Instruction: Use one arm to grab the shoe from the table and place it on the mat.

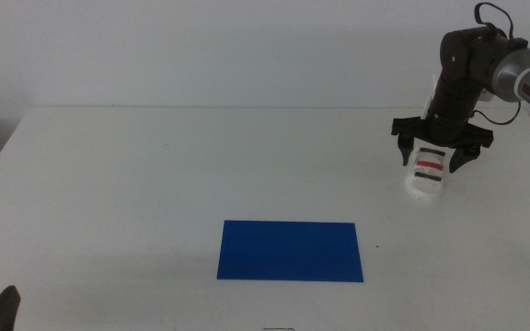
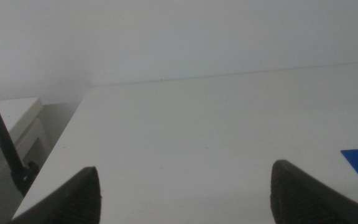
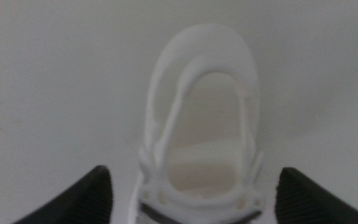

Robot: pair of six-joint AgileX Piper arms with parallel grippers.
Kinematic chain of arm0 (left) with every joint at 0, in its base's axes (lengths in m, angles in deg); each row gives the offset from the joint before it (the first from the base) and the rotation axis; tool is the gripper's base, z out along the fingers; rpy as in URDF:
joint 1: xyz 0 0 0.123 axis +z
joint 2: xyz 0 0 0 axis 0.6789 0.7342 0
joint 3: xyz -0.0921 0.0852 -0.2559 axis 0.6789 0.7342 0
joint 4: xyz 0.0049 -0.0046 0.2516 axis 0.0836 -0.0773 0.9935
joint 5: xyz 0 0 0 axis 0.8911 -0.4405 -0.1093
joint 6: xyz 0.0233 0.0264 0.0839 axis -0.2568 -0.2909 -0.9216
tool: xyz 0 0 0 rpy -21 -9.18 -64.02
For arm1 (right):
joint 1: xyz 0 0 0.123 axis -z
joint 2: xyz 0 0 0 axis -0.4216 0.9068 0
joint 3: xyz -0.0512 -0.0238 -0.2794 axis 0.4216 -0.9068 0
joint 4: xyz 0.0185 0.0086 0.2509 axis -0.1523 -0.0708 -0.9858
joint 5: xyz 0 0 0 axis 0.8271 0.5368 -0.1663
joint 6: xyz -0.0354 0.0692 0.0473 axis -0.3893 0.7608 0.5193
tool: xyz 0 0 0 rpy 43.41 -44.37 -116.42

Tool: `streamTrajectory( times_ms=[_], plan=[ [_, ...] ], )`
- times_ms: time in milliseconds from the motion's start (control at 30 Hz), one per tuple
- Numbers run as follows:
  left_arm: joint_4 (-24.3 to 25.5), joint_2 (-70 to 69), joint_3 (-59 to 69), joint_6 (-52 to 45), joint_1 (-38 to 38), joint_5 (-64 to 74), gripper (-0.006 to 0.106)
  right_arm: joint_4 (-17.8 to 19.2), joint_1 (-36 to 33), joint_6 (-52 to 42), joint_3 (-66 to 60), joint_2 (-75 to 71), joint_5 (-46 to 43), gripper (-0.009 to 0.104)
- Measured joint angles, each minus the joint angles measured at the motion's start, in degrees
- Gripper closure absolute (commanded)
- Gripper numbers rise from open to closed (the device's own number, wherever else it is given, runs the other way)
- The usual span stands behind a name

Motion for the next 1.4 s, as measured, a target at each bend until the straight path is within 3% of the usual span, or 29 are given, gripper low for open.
streamTrajectory(
  times_ms=[133, 533, 700, 933, 1133, 1400],
  plan=[
    [0.0, 0.0, 0.0, 0.0, 0.0, 0.0, 0.007, -0.07, 0.84, -0.24, 0.49, 0.0, 1.58, 0.097],
    [0.0, 0.0, 0.0, 0.0, 0.0, 0.0, 0.007, -0.49, -0.86, 0.91, -4.76, -7.72, 1.96, 0.096],
    [0.0, 0.0, 0.0, 0.0, 0.0, 0.0, 0.007, 0.18, -7.19, 5.27, -12.13, -17.36, 2.23, 0.096],
    [0.0, 0.0, 0.0, 0.0, 0.0, 0.0, 0.007, 0.71, -21.12, 16.33, -17.93, -22.28, 2.18, 0.096],
    [0.0, 0.0, 0.0, 0.0, 0.0, 0.0, 0.007, 4.73, -31.7, 27.81, -19.61, -20.74, 0.96, 0.096],
    [0.0, 0.0, 0.0, 0.0, 0.0, 0.0, 0.007, 6.98, -36.34, 33.66, -19.73, -20.22, -1.93, 0.096]
  ],
)
